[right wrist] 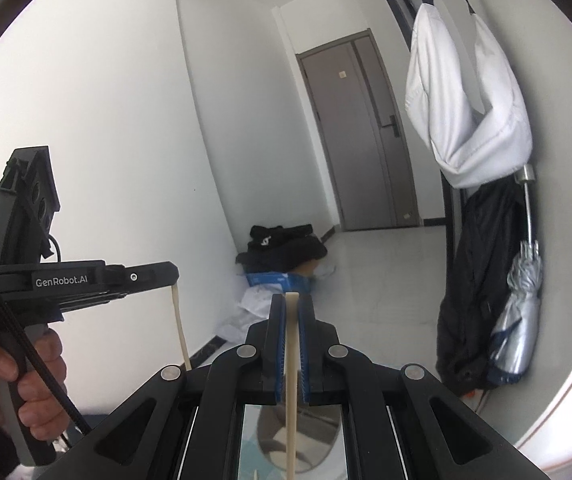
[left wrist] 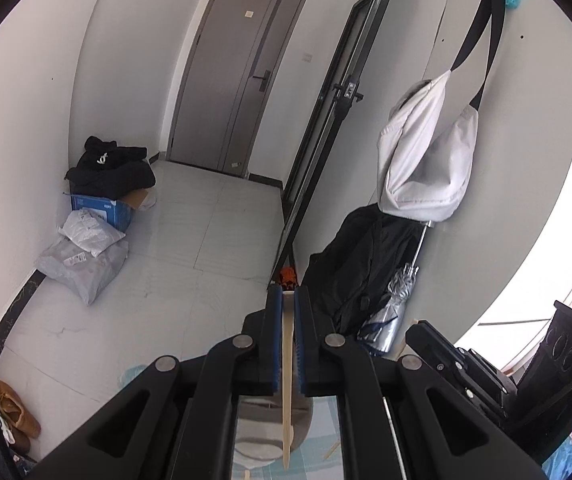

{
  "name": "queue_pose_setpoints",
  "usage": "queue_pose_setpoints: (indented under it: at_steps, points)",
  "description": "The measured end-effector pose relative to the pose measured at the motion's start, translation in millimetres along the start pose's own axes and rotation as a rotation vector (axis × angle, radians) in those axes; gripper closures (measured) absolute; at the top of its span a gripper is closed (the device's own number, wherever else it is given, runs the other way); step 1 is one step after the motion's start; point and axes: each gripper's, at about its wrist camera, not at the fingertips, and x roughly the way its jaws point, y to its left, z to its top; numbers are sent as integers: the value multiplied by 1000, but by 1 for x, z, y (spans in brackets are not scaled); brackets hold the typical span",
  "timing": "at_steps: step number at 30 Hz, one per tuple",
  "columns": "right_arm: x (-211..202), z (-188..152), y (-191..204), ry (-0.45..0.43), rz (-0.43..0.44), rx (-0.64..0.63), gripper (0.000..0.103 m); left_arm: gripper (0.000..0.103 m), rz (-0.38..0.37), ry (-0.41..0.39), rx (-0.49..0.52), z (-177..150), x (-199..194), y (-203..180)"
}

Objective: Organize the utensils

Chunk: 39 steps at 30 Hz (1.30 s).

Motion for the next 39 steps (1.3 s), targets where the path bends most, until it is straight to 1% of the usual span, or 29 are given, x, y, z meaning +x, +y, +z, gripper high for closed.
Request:
queue_pose_setpoints:
  at_steps: [2,6,9,13,16,19,21,22,26,28,36,37,39]
  points:
    - [16,5,1,-3,-12,-43,98,100,15,-11,12,6,10,2]
    - [47,12,-2,-10,-17,-68,98,100,3,-13,-3,13,31,11]
    - [62,14,-4,-19,0,-79,98,100,0,-25,-9,15,43,18]
    - [80,11,-6,-31,15,-101,98,100,2,-30,-33,15,59,31]
    - [92,3,-8,-27,-1,-120,98,100,-16,-19,-65,10,73,43]
    - [96,-9,-10,-28,4,-117,98,100,-33,-7,-87,3,85,50]
    - [98,-15,-10,-27,13,-118,97,100,-51,-5,-82,-2,88,51]
    - [99,-19,-11,-19,28,-114,97,100,-57,-2,-69,-3,90,49]
    - [100,-30,-13,15,32,-133,97,100,-57,-5,3,-13,89,43]
    - [99,-38,-14,25,34,-134,97,100,-70,12,22,-17,91,42]
    - [92,-60,-17,87,53,-126,98,100,-60,101,73,-31,95,35]
    - [93,-63,-17,107,63,-120,98,100,-50,117,69,-31,94,35]
    - [92,-66,-16,131,77,-119,95,91,-31,132,45,-29,90,38]
